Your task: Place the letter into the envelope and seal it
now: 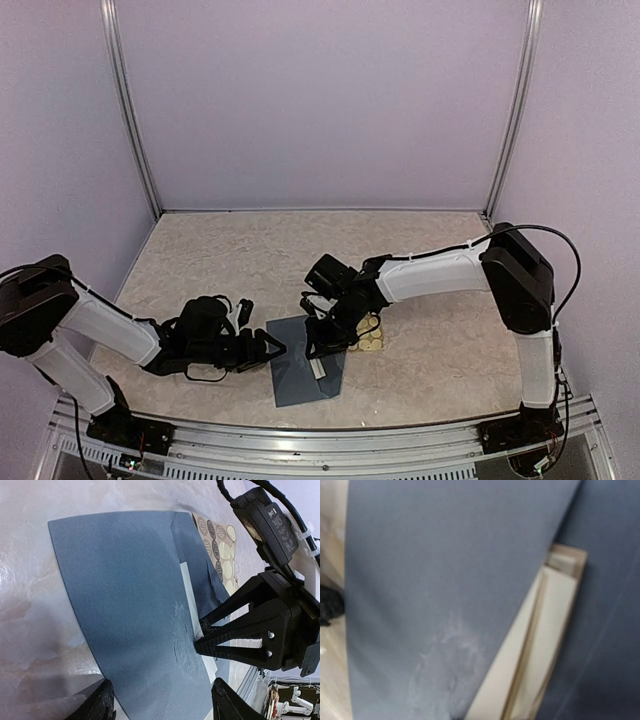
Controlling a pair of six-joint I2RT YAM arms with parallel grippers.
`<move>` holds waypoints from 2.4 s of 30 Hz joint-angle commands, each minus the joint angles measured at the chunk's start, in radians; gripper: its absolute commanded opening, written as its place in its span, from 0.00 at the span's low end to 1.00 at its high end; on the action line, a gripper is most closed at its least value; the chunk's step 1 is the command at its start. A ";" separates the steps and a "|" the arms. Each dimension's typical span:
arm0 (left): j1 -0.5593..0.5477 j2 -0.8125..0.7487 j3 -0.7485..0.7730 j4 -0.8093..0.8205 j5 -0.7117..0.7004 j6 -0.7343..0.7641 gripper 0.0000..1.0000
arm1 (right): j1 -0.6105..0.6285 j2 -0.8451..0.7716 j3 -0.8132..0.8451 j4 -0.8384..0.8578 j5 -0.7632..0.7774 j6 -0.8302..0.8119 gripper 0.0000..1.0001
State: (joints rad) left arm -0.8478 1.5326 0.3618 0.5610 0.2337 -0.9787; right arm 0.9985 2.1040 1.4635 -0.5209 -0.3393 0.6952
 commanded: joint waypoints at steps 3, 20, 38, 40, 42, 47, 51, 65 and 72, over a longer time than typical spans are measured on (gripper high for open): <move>-0.017 -0.052 0.011 -0.117 -0.042 0.022 0.63 | 0.013 -0.094 0.022 -0.023 0.078 0.005 0.27; -0.022 -0.001 0.147 -0.111 -0.016 0.087 0.47 | -0.182 -0.234 -0.278 0.201 -0.027 -0.029 0.34; -0.038 0.143 0.124 -0.074 -0.004 0.071 0.41 | -0.173 -0.158 -0.297 0.242 -0.130 -0.040 0.36; -0.040 0.143 0.118 -0.072 -0.006 0.068 0.41 | -0.164 -0.160 -0.294 0.250 -0.149 -0.043 0.36; -0.040 0.141 0.111 -0.071 -0.007 0.066 0.41 | -0.152 -0.167 -0.291 0.266 -0.176 -0.043 0.36; -0.042 0.139 0.108 -0.066 -0.005 0.057 0.40 | -0.105 -0.168 -0.241 0.283 -0.220 -0.044 0.36; -0.044 0.138 0.111 -0.064 -0.004 0.056 0.41 | -0.076 -0.124 -0.194 0.278 -0.219 -0.044 0.36; -0.046 0.122 0.099 -0.050 -0.013 0.040 0.40 | -0.037 0.002 -0.157 0.307 -0.218 -0.012 0.33; -0.048 0.072 0.114 -0.051 -0.026 0.047 0.40 | -0.040 -0.108 -0.200 0.346 -0.195 -0.015 0.33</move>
State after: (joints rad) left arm -0.8845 1.6436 0.4751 0.5331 0.2234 -0.9382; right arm 0.9524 2.0743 1.2961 -0.2108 -0.5678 0.6788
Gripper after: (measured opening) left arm 0.399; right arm 0.323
